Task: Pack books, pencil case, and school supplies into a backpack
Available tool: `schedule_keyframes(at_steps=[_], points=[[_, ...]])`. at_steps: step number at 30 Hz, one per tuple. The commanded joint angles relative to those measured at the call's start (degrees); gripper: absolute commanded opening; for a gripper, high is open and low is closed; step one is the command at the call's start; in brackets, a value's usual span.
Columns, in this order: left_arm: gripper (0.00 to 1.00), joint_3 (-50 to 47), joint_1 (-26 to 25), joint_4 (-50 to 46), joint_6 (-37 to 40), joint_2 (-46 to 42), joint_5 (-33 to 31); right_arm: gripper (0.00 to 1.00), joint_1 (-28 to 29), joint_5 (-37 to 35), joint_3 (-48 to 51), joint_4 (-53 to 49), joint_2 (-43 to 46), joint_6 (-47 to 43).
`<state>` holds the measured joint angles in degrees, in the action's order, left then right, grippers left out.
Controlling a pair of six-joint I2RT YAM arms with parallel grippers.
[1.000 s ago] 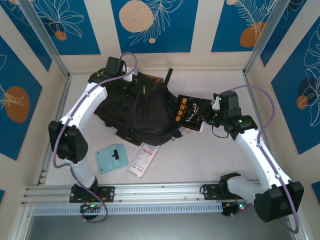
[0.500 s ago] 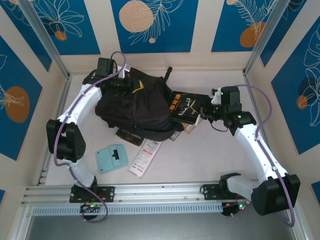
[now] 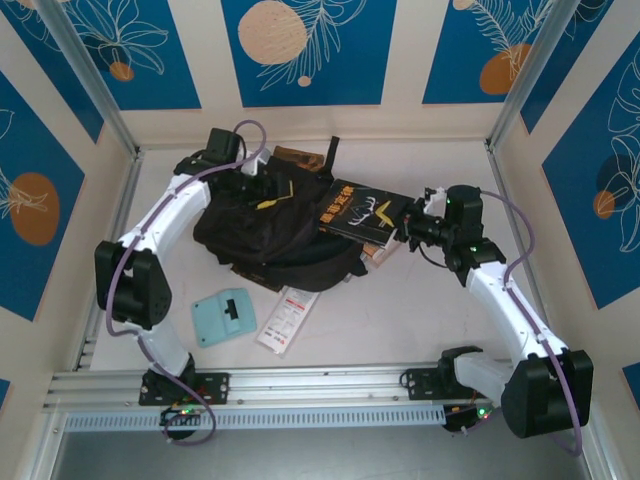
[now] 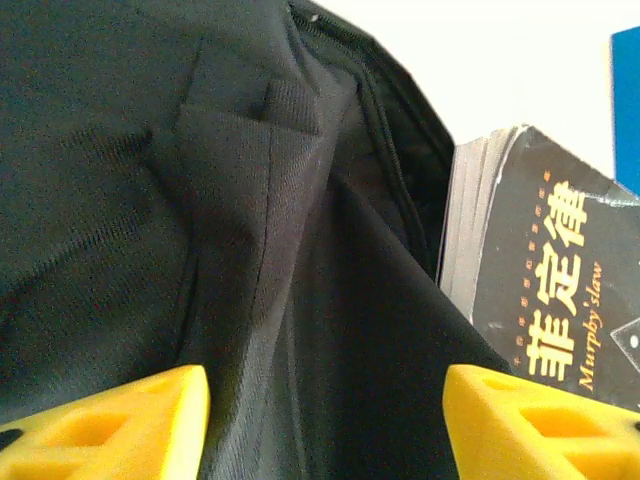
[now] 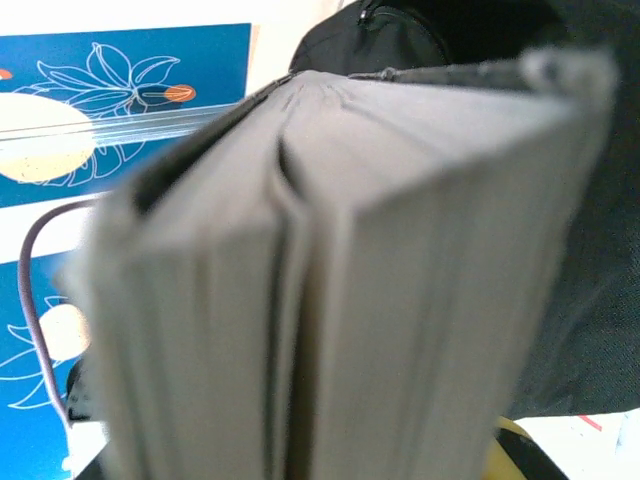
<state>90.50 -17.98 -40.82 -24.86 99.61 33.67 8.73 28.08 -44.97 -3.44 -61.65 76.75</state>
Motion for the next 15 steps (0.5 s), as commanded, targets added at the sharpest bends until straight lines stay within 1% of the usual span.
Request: schedule_keyframes(at_steps=[1, 3, 7, 10, 15], points=[[0.69, 4.3, -3.5, -8.3, 7.1, -5.4, -11.2, 0.00, 0.8, 1.6, 0.6, 5.3, 2.3, 0.4], [0.70, 6.9, -6.4, -10.9, 9.5, -6.0, -16.2, 0.00, 0.9, 1.6, 1.2, 5.2, 2.3, -0.1], [0.74, 11.3, -13.4, -15.5, 13.3, -5.0, -22.4, 0.00, 1.5, 1.3, 2.4, 5.9, 2.0, -0.3], [0.75, 13.4, -17.8, -18.2, 16.1, -3.5, -28.8, 0.00, 1.6, 1.3, 2.9, 6.2, 2.0, -0.3], [0.75, 15.7, -21.2, -20.6, 17.5, 0.4, -31.7, 0.00, 1.6, 1.3, 2.9, 6.1, 2.1, -0.5]])
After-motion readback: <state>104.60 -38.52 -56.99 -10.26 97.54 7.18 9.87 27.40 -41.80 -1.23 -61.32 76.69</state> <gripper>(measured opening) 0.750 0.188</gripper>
